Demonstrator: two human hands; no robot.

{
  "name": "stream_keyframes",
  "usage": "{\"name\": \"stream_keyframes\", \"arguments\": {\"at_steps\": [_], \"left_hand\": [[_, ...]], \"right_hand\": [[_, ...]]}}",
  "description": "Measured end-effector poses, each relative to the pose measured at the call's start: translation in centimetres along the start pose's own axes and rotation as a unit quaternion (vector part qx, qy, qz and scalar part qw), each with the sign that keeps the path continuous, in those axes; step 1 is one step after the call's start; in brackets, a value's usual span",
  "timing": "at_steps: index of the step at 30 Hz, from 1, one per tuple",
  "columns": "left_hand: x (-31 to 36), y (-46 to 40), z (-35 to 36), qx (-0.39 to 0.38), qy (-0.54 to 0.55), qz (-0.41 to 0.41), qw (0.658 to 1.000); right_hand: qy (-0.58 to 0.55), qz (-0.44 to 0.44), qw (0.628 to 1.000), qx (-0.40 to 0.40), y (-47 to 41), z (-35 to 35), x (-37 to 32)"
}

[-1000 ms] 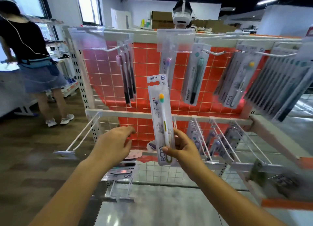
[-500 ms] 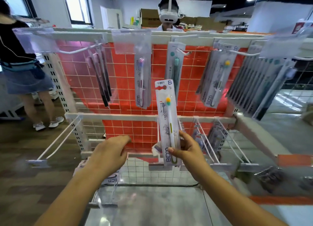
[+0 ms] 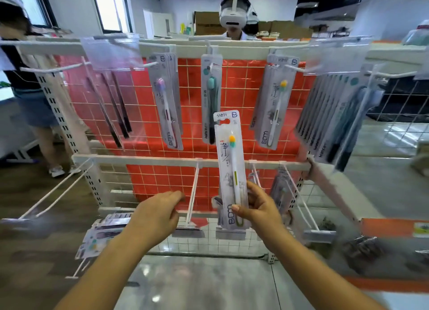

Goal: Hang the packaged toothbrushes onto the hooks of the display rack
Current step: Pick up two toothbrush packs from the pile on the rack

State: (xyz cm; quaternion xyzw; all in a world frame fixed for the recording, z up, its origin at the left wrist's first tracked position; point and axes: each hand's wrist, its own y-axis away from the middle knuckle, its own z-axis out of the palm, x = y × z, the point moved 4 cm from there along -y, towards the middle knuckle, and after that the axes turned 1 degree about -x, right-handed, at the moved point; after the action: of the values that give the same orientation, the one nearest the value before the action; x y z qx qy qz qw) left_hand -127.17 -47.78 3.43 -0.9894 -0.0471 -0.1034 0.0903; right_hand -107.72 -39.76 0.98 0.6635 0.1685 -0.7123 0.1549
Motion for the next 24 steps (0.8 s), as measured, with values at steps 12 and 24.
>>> {"name": "stream_keyframes", "arguments": {"at_steps": [12, 24], "left_hand": [[5.9, -2.0, 2.2, -0.006, -0.018, -0.009, 1.000], [9.1, -2.4, 3.5, -0.001, 0.003, -0.030, 1.000]], "right_hand": [[-0.019, 0.006, 1.000, 0.024, 0.2, -6.9, -0.2], [-0.026, -0.063, 0.993, 0.098, -0.9, -11.8, -4.2]]}}
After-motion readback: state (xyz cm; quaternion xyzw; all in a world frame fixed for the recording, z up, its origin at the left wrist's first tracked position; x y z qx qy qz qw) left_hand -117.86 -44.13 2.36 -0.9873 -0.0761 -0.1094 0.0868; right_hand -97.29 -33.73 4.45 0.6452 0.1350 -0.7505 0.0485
